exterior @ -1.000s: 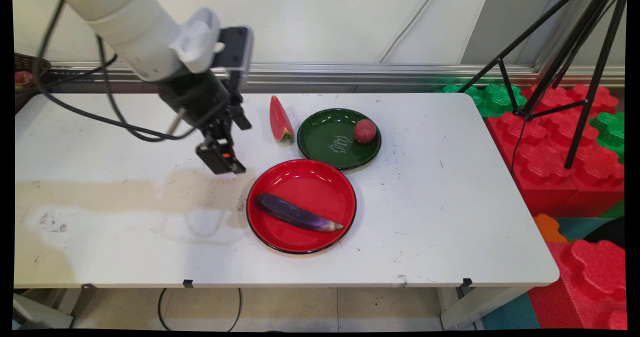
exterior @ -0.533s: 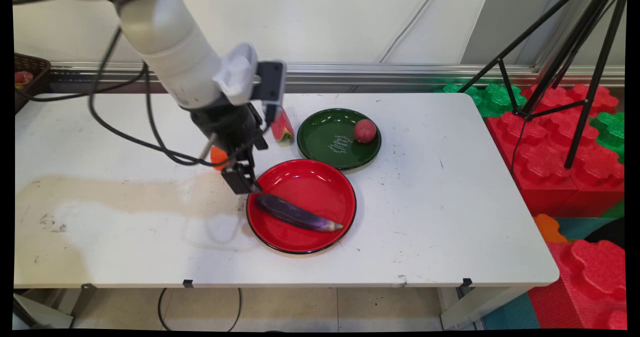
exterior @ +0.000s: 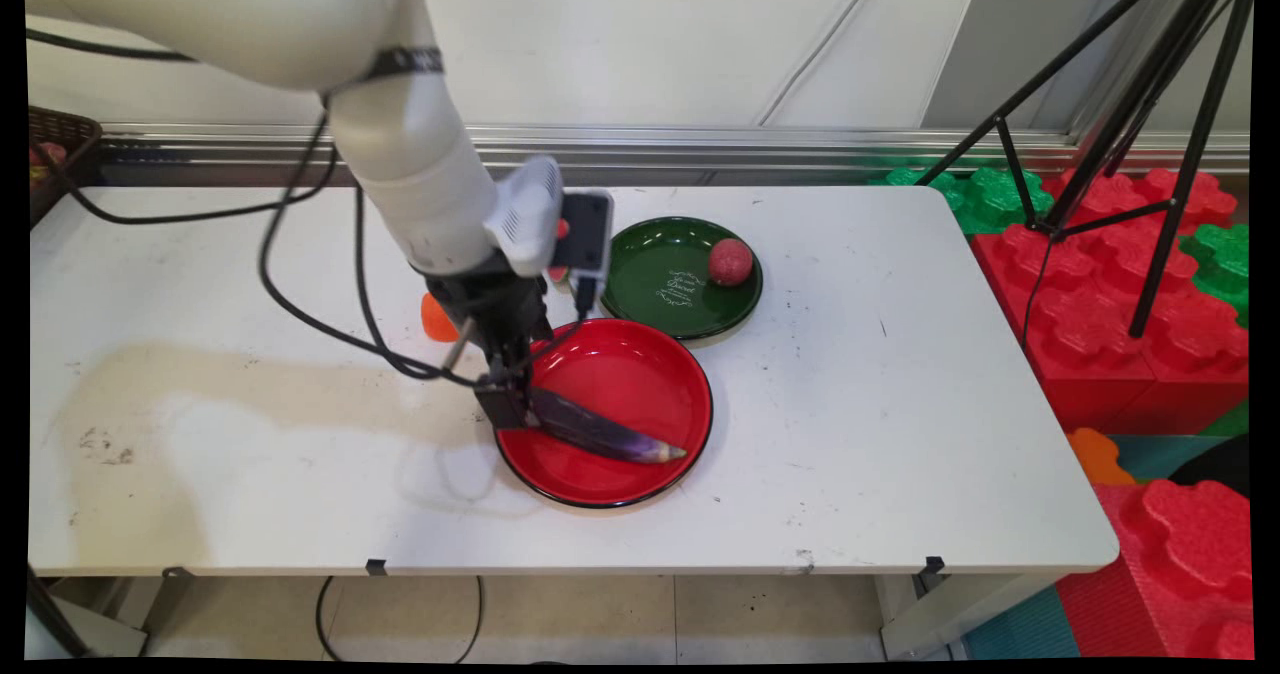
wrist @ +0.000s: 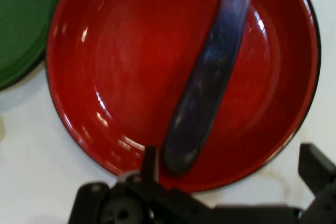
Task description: Pick up the eggplant from the red plate
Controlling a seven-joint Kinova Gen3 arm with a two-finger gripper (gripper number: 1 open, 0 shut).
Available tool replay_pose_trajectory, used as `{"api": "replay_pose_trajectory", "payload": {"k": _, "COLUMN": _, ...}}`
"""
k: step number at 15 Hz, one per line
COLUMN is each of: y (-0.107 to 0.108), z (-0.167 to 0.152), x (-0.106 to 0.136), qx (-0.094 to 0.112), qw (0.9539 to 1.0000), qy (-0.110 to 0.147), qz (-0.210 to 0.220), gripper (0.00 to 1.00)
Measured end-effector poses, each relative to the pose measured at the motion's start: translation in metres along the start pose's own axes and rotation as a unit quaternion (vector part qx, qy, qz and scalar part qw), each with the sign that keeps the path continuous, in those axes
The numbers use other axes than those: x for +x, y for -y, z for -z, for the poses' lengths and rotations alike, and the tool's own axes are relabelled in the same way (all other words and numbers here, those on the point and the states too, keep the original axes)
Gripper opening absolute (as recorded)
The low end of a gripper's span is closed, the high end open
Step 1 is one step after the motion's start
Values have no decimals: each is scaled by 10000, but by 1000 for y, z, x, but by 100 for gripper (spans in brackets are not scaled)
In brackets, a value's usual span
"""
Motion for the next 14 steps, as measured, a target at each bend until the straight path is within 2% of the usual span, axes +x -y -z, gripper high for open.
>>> {"api": "replay_pose_trajectory", "payload": {"k": 7, "y": -5, "z": -43, "x": 19, "qx": -121, "qw": 9997, "qy": 218, "qz": -73, "gripper": 100}}
{"api": "replay_pose_trajectory", "payload": {"k": 14, "y": 3, "z": -85, "x": 33, "qx": -75, "qw": 9994, "qy": 218, "qz": -256, "gripper": 100}}
